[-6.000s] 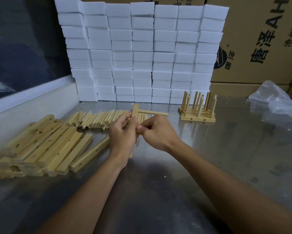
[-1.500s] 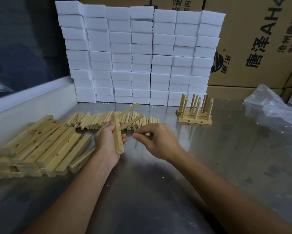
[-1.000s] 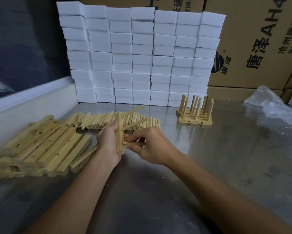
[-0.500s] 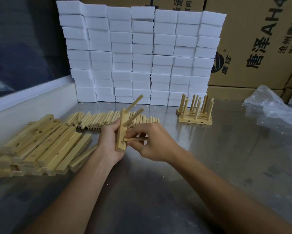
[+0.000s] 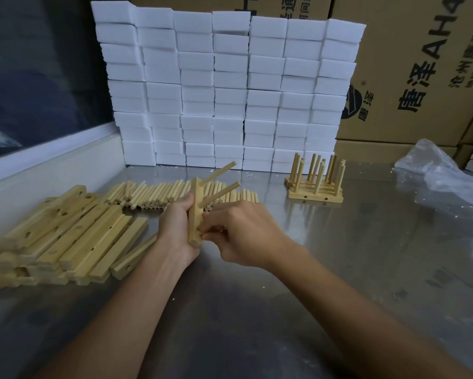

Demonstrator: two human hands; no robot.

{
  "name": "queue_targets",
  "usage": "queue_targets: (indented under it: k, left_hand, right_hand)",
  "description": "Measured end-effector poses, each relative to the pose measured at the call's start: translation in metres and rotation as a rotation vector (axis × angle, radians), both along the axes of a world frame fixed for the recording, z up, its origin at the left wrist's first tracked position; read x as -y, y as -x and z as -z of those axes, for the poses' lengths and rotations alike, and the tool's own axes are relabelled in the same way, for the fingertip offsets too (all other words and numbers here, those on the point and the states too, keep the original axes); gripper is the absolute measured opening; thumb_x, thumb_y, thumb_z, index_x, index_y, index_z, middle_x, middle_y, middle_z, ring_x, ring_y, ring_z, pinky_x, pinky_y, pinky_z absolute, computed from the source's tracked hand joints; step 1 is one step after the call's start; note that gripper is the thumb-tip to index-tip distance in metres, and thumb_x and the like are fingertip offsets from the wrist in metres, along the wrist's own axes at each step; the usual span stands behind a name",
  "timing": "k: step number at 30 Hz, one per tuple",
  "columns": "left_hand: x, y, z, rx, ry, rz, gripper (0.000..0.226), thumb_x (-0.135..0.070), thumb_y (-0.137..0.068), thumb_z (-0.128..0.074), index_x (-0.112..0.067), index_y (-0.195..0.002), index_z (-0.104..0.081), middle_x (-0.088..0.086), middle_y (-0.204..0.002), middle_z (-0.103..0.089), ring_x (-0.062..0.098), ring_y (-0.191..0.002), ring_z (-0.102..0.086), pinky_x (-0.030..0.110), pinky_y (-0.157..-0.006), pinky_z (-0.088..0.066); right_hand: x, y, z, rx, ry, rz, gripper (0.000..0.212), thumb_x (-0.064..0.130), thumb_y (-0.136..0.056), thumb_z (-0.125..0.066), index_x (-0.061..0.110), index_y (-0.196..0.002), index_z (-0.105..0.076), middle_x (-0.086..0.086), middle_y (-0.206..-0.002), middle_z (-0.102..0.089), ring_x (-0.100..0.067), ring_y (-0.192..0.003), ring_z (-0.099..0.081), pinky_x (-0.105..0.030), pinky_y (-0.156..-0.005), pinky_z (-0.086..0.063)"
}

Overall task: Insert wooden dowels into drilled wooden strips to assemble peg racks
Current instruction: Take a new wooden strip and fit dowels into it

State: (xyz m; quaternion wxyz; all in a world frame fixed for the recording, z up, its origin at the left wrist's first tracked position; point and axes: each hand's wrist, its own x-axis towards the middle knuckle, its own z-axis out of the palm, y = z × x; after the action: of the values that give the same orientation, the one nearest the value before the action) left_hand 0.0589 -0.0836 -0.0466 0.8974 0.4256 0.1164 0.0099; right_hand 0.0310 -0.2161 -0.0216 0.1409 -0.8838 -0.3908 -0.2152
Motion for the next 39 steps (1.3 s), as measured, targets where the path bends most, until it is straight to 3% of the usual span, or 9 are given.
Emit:
queue_targets:
  k: [3, 6, 11, 16, 21, 25, 30, 35, 39]
  left_hand:
    - [0.005, 0.002, -0.001, -0.008, -0.035, -0.057, 0.029, -0.022, -0.1, -0.052, -0.005, -0.123, -0.062, 0.006, -0.074, -0.066, 0.015, -0.045, -0.057, 0.017, -0.034, -0.036]
    - [0.009, 0.004, -0.003, 0.013, -0.063, -0.123, 0.034, -0.017, -0.1, -0.054, -0.003, -0.13, -0.06, 0.009, -0.078, -0.068, 0.016, -0.047, -0.061, 0.019, -0.035, -0.038]
    - [0.014, 0.003, -0.005, 0.081, -0.17, -0.201, 0.026, -0.011, -0.099, -0.055, -0.006, -0.122, -0.066, 0.011, -0.086, -0.074, 0.023, -0.07, -0.067, 0.033, -0.062, -0.053]
    - [0.01, 0.0, -0.003, 0.035, -0.177, -0.174, 0.026, -0.01, -0.098, -0.056, -0.002, -0.12, -0.066, 0.008, -0.075, -0.074, 0.018, -0.055, -0.066, 0.024, -0.04, -0.046]
    - [0.009, 0.0, -0.001, 0.027, -0.176, -0.173, 0.022, -0.012, -0.098, -0.055, 0.001, -0.11, -0.069, 0.008, -0.072, -0.072, 0.019, -0.056, -0.066, 0.027, -0.047, -0.05]
    - [0.014, 0.001, 0.0, 0.106, -0.27, -0.242, 0.02, -0.012, -0.099, -0.054, -0.008, -0.108, -0.071, 0.004, -0.077, -0.075, 0.019, -0.065, -0.067, 0.033, -0.06, -0.056]
    - [0.02, 0.005, -0.003, 0.207, -0.371, -0.261, 0.023, -0.012, -0.099, -0.053, -0.009, -0.114, -0.071, 0.002, -0.081, -0.074, 0.012, -0.056, -0.064, 0.025, -0.049, -0.053]
    - [0.017, 0.005, -0.004, 0.195, -0.322, -0.267, 0.026, -0.012, -0.1, -0.053, -0.01, -0.123, -0.066, 0.007, -0.087, -0.074, 0.015, -0.058, -0.065, 0.025, -0.048, -0.052]
    - [0.009, 0.001, -0.002, 0.17, -0.276, -0.299, 0.029, -0.015, -0.1, -0.054, -0.019, -0.128, -0.062, 0.006, -0.088, -0.075, 0.018, -0.057, -0.059, 0.03, -0.052, -0.049]
  right_hand:
    - [-0.002, 0.001, 0.001, 0.062, 0.091, 0.049, 0.013, 0.02, -0.083, -0.057, 0.024, -0.084, -0.069, 0.005, -0.08, -0.064, -0.023, -0.074, -0.058, -0.03, -0.053, -0.032]
    - [-0.003, 0.002, 0.003, 0.053, 0.083, 0.068, 0.01, 0.02, -0.083, -0.058, 0.021, -0.082, -0.068, 0.005, -0.076, -0.063, -0.025, -0.07, -0.057, -0.03, -0.053, -0.035]
    - [0.001, -0.003, 0.004, -0.1, -0.027, 0.029, 0.01, 0.016, -0.084, -0.063, 0.013, -0.079, -0.07, -0.002, -0.066, -0.06, -0.027, -0.062, -0.05, -0.034, -0.058, -0.041]
    - [0.005, -0.003, 0.005, -0.117, -0.115, -0.072, 0.003, 0.012, -0.082, -0.068, 0.01, -0.079, -0.068, 0.006, -0.066, -0.056, -0.013, -0.063, -0.046, -0.03, -0.065, -0.043]
    - [0.001, -0.006, 0.007, -0.083, -0.068, -0.064, 0.009, 0.005, -0.078, -0.063, 0.008, -0.072, -0.068, -0.005, -0.064, -0.062, -0.024, -0.062, -0.051, -0.039, -0.062, -0.046]
    - [0.002, -0.007, 0.008, -0.286, -0.229, 0.018, 0.01, 0.003, -0.077, -0.068, 0.01, -0.071, -0.071, -0.006, -0.065, -0.068, -0.023, -0.069, -0.063, -0.04, -0.069, -0.053]
    - [0.006, -0.013, 0.009, -0.587, -0.406, 0.094, 0.025, 0.006, -0.082, -0.071, 0.016, -0.059, -0.07, -0.005, -0.069, -0.074, -0.012, -0.095, -0.071, -0.04, -0.091, -0.056]
    - [0.008, -0.013, 0.004, -0.42, -0.217, 0.078, 0.013, 0.021, -0.084, -0.074, 0.015, -0.072, -0.072, 0.002, -0.065, -0.069, -0.012, -0.068, -0.064, -0.037, -0.07, -0.056]
    - [0.017, -0.017, -0.008, -0.446, -0.292, 0.178, 0.034, 0.044, -0.071, -0.085, 0.015, -0.067, -0.07, 0.008, -0.056, -0.06, -0.002, -0.05, -0.051, -0.021, -0.053, -0.044]
